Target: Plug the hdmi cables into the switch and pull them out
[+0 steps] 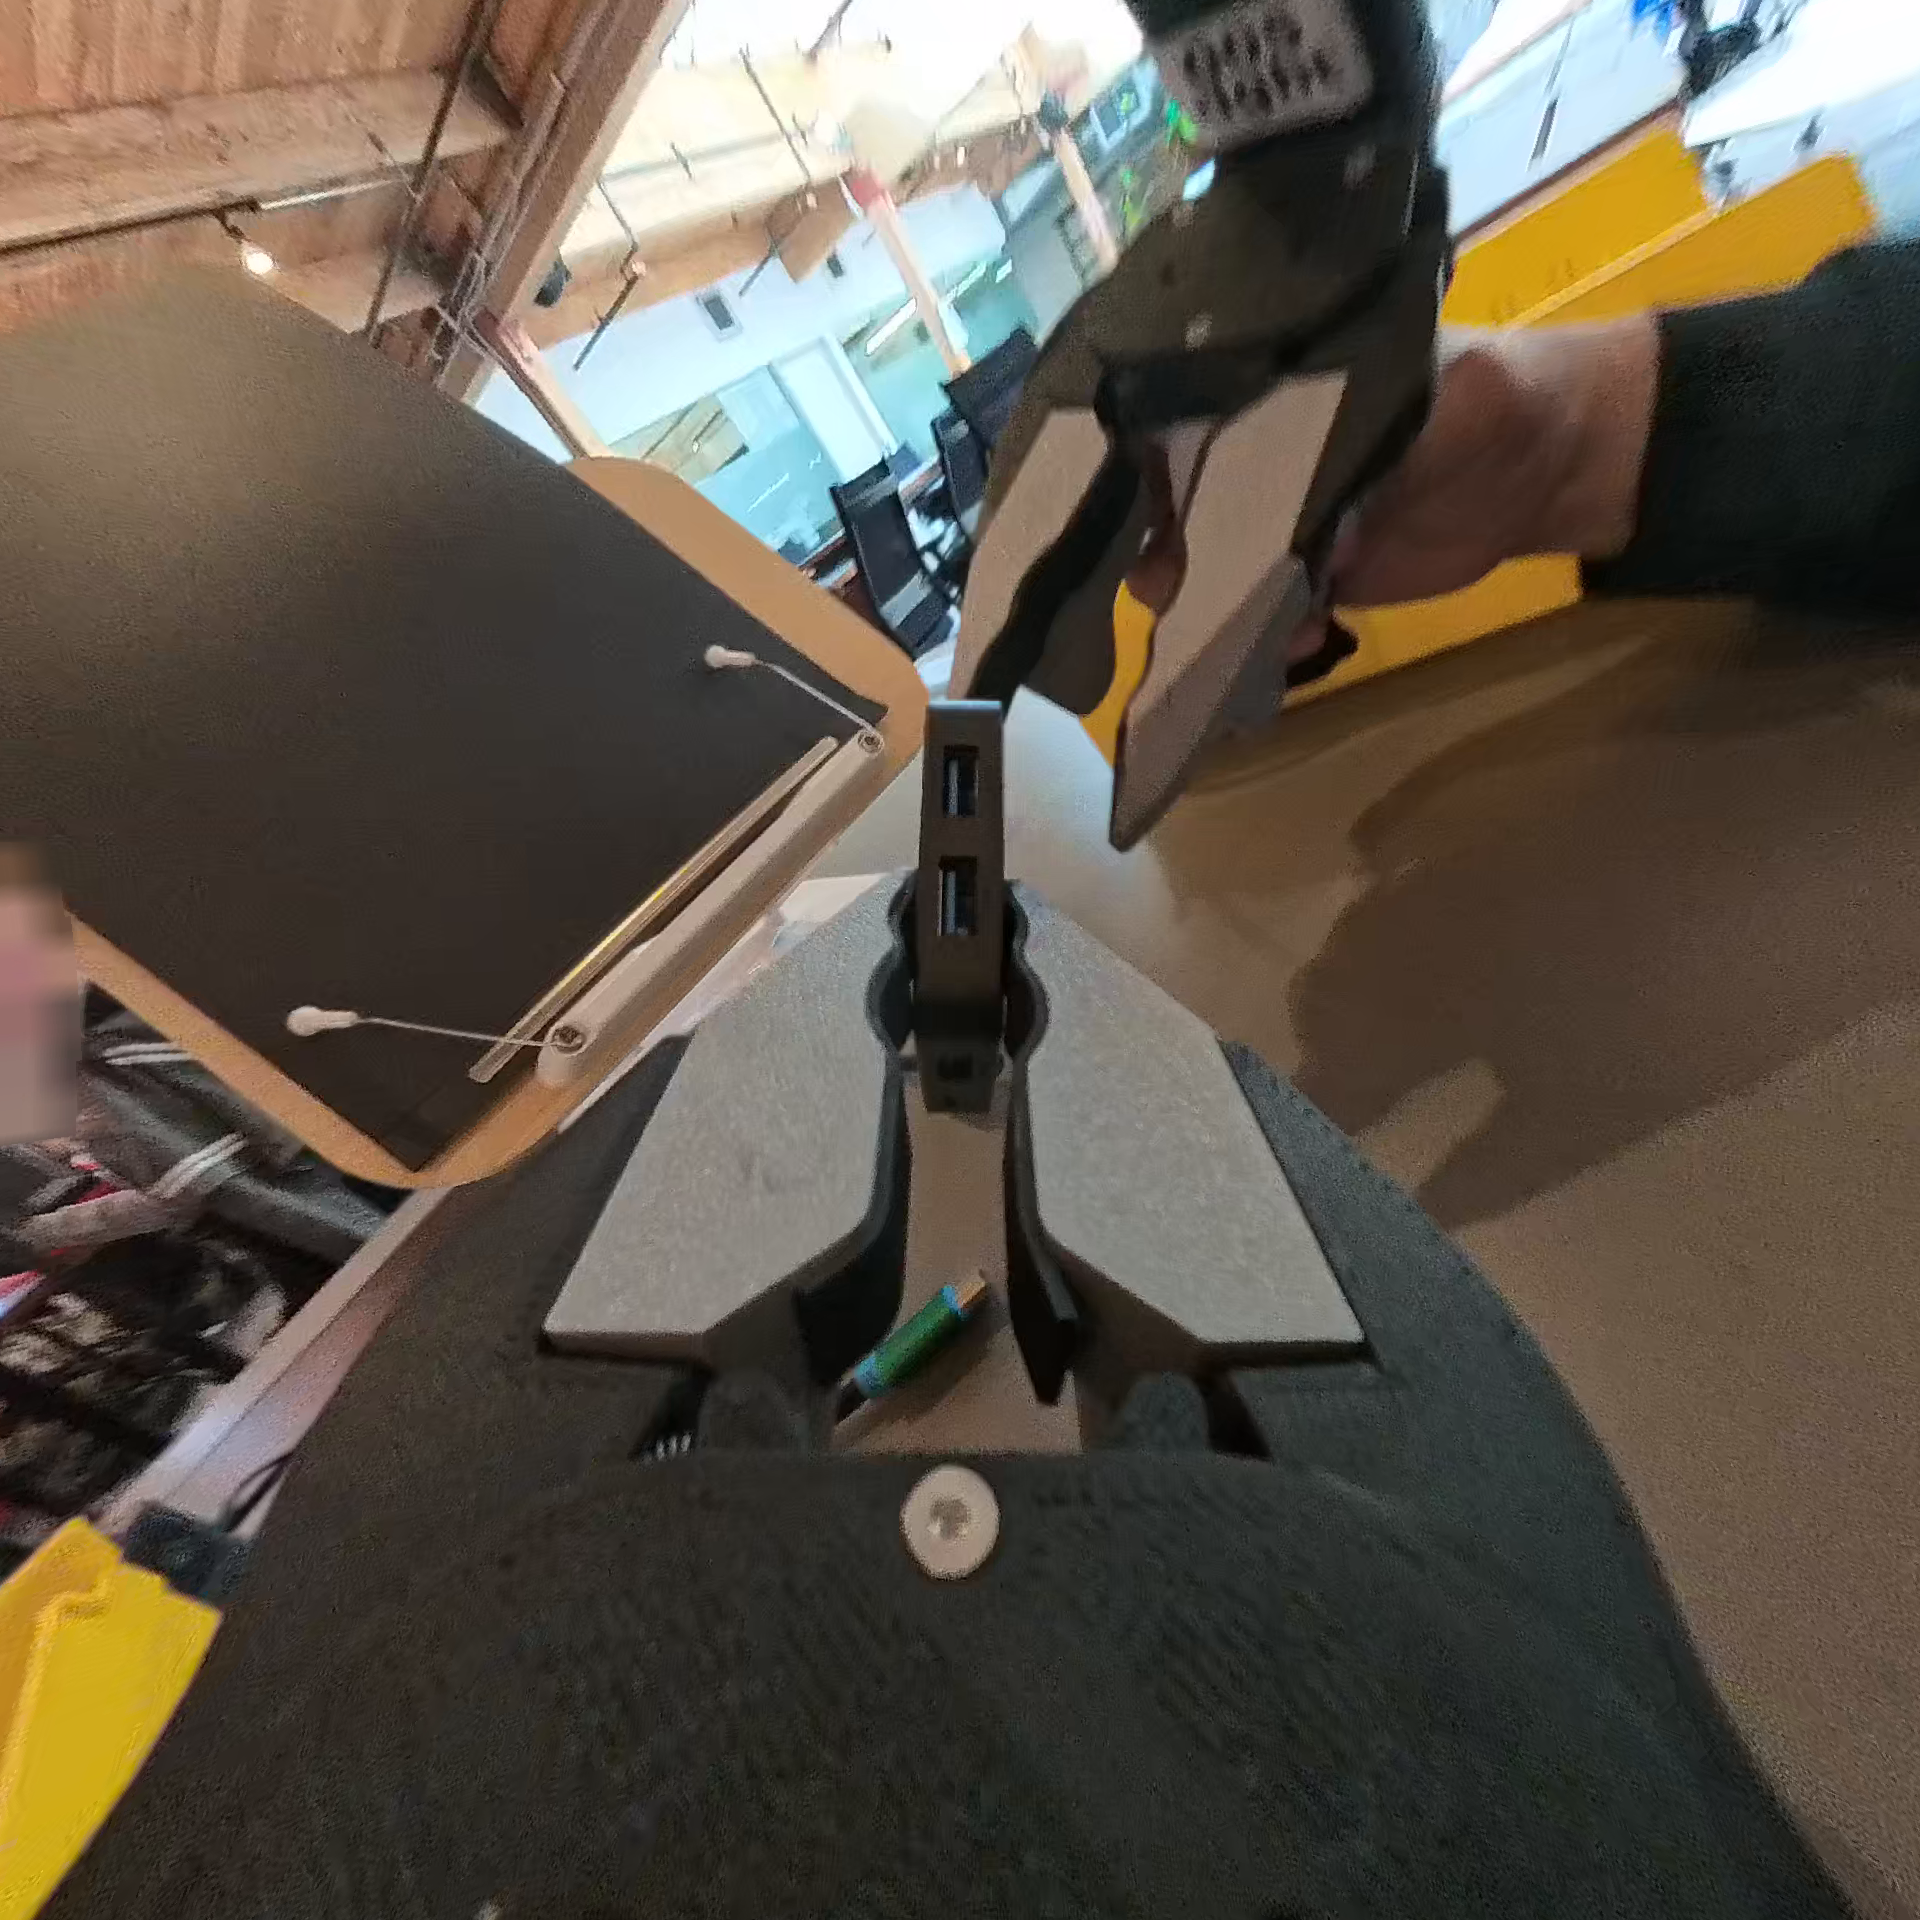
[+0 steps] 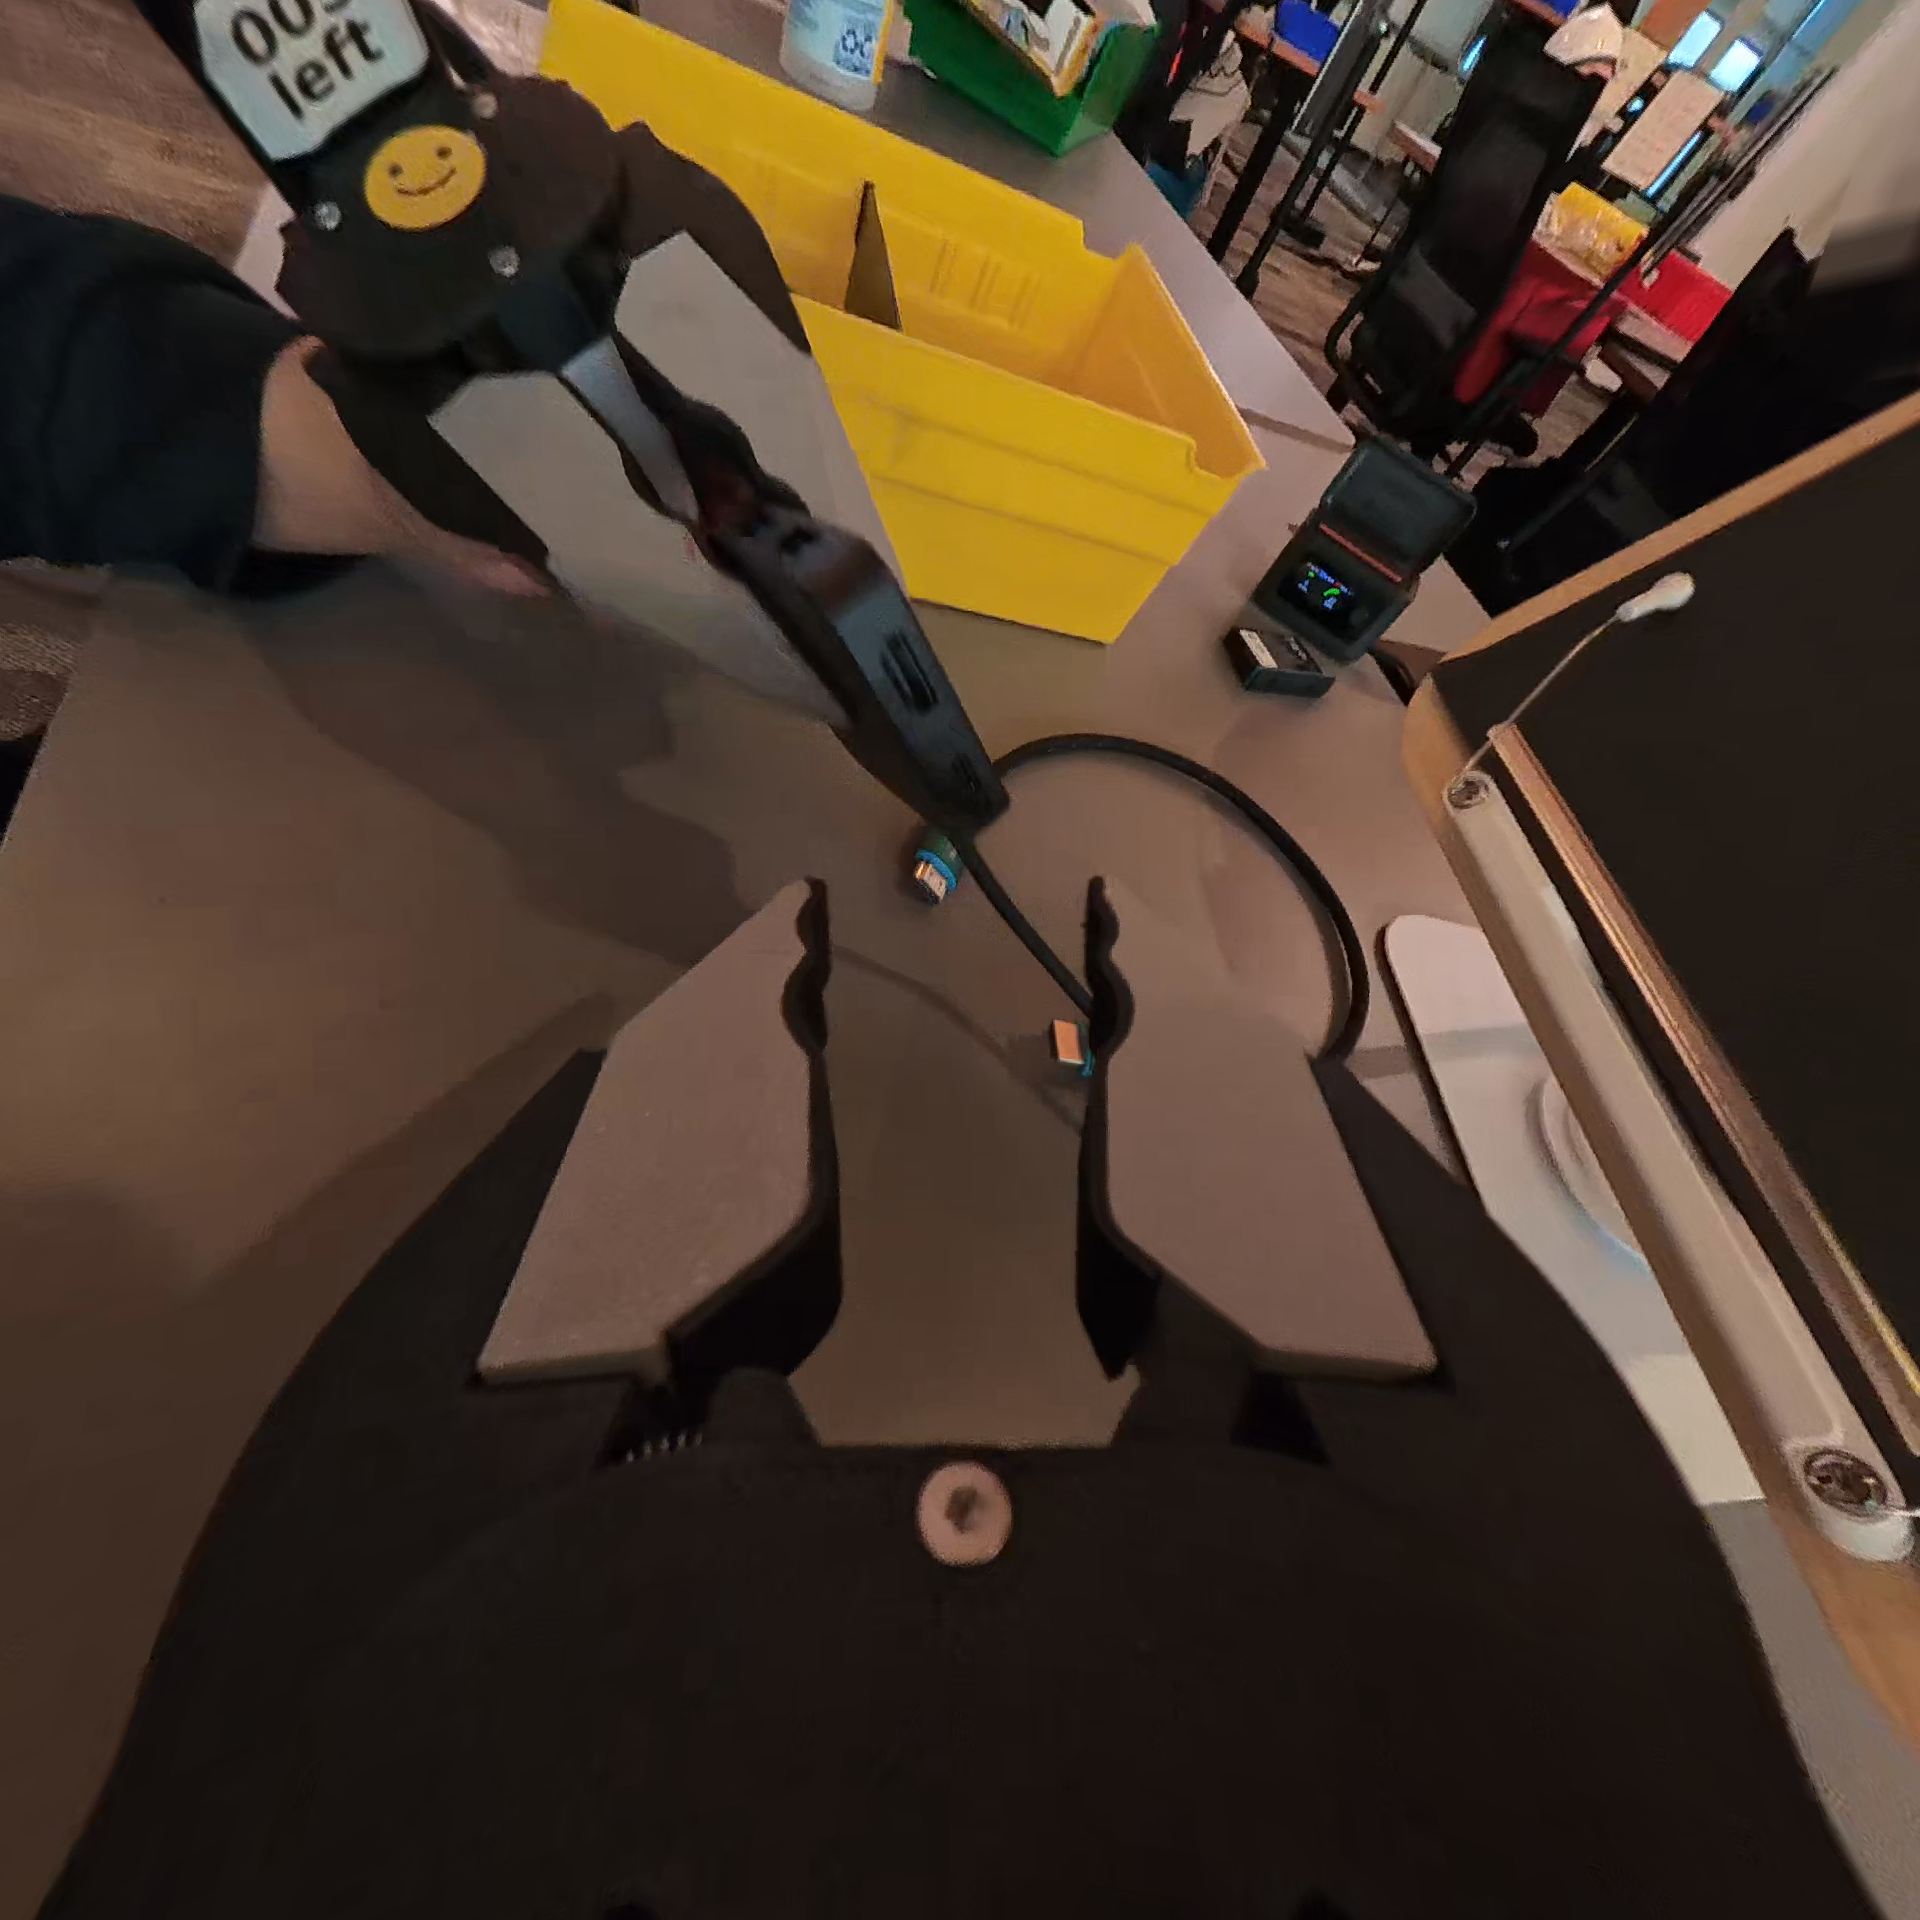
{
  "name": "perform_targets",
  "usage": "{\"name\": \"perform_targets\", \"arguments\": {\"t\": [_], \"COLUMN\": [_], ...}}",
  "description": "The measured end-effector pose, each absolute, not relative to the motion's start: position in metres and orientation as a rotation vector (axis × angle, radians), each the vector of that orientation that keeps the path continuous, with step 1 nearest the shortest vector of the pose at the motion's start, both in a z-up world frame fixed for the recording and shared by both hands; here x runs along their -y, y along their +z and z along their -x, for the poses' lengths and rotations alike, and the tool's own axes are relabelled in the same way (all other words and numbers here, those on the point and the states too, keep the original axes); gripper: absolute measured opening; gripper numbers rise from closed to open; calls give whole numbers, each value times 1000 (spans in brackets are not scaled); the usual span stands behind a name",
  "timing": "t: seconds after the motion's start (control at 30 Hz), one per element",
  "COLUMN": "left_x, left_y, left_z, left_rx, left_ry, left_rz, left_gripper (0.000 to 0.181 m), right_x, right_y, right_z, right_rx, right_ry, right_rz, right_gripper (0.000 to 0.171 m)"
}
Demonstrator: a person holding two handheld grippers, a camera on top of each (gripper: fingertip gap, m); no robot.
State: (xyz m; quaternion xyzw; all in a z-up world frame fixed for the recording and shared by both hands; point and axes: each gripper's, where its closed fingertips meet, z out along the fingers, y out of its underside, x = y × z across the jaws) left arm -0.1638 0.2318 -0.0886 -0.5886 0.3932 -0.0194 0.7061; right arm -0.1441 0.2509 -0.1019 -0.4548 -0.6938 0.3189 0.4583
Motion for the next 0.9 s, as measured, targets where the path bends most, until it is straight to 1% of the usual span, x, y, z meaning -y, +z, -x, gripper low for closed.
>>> {"name": "perform_targets", "arguments": {"t": [0.07, 0.17, 0.2, 0.27, 0.4, 0.57, 0.7, 0.9], "left_x": [-227, -218, -216, -213, -217, -237, -238, -240], "left_y": [-84, -82, -82, -85, -93, -118, -126, -147], "left_z": [163, 153, 150, 144, 145, 158, 154, 148], "left_rx": [-847, -870, -885, -922, -934, -945, -983, -1107], "left_ry": [-158, -295, -308, -301, -258, 0, 31, 169], "left_rz": [1297, 1271, 1265, 1254, 1294, 1384, 1402, 1415], "left_gripper": [11, 10, 11, 10, 11, 15, 15, 21], "right_x": [-249, -237, -231, -224, -231, -260, -258, -249], "right_y": [-108, -115, -115, -115, -115, -136, -145, -157], "right_z": [147, 155, 157, 158, 154, 150, 151, 154], "right_rx": [1724, 1764, 1775, 1794, 1818, 1841, 1884, 1954], "right_ry": [829, 893, 920, 943, 826, 395, 374, 315], "right_rz": [1147, 1137, 1117, 1088, 1095, 1073, 1082, 1041], "right_gripper": [59, 57, 49, 17, 16, 14, 14, 13]}}
